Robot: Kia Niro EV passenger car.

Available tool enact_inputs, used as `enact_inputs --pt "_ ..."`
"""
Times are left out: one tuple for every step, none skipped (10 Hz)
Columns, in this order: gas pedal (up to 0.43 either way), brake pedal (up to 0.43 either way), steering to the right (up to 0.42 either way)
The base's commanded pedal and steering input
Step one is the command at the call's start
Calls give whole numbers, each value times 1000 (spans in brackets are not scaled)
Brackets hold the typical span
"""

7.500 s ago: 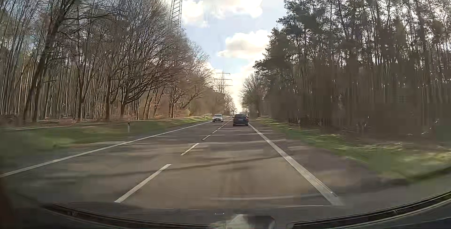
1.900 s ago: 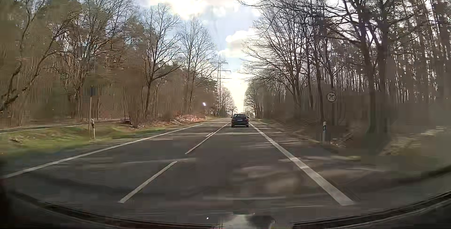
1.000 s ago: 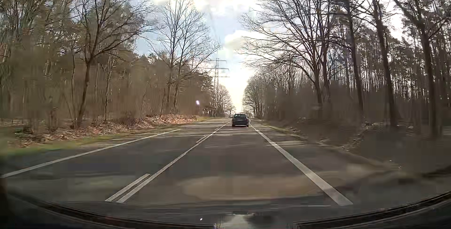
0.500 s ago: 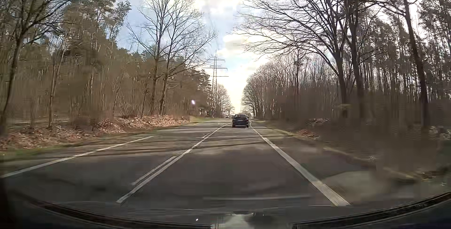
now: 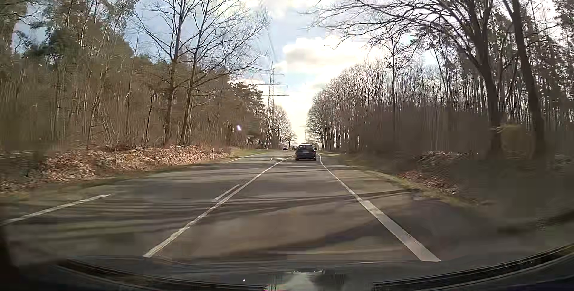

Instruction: Follow the waypoints while adhering to traffic rules and regulations

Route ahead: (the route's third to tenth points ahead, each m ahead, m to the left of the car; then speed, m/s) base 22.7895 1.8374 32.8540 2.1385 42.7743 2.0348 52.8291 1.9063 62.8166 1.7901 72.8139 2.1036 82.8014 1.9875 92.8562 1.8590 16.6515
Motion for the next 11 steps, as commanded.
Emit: enact_inputs --pt "118 0 3" --pt "130 0 3" --pt "130 0 3" --pt "130 0 3" --pt "130 0 3" --pt "130 0 3" --pt "138 0 4" --pt "138 0 3" --pt "138 0 3" --pt "138 0 3" --pt "138 0 3"
